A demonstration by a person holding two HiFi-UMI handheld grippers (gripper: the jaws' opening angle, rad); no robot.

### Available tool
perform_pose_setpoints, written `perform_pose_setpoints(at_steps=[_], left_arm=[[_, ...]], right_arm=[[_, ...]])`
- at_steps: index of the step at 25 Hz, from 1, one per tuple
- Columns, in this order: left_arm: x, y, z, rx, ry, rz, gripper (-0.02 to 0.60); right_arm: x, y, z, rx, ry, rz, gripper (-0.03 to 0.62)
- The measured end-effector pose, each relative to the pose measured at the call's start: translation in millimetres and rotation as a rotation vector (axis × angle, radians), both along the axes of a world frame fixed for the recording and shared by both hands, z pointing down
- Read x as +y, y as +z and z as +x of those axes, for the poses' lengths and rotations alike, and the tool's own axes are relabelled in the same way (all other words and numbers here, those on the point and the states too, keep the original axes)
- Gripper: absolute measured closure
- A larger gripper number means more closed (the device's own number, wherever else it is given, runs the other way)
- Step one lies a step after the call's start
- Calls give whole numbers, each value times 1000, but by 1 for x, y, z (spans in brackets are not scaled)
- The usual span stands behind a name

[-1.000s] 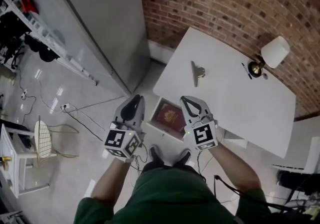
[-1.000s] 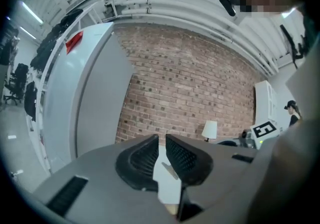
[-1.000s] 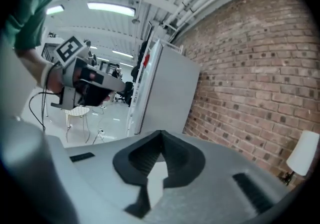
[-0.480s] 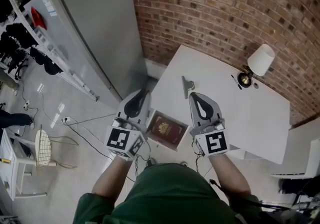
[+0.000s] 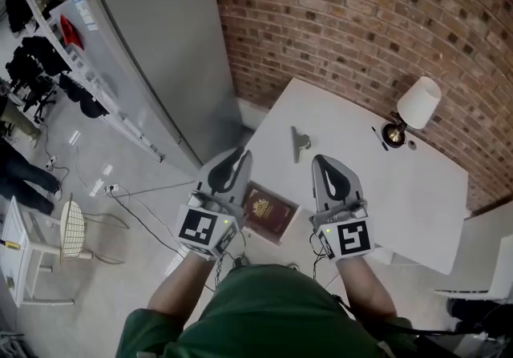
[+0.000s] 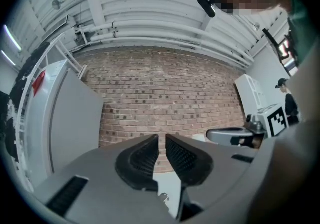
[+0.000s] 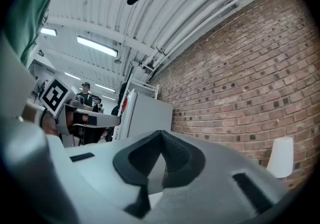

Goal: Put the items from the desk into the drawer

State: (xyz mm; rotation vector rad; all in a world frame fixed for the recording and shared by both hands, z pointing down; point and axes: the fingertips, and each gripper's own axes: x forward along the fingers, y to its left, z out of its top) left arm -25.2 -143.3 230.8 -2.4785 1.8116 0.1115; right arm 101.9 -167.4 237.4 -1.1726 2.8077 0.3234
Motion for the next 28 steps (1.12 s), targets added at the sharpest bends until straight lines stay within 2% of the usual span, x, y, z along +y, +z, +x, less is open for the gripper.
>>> perform_pose_setpoints(at_steps=[15, 20, 23, 28], left_arm=[[-5, 10, 51, -16, -18, -24, 540], [-11, 15, 66, -28, 3, -19, 540], [-14, 23, 65, -31, 5, -21, 540], [-18, 31, 45, -35, -17, -33, 540]], right_arm=[[-4, 1, 61, -10, 7, -2, 591], [-8, 7, 73, -13, 4, -24, 591], [-12, 13, 75, -10, 4, -41, 591], [-21, 26, 67, 0, 11, -66, 591]])
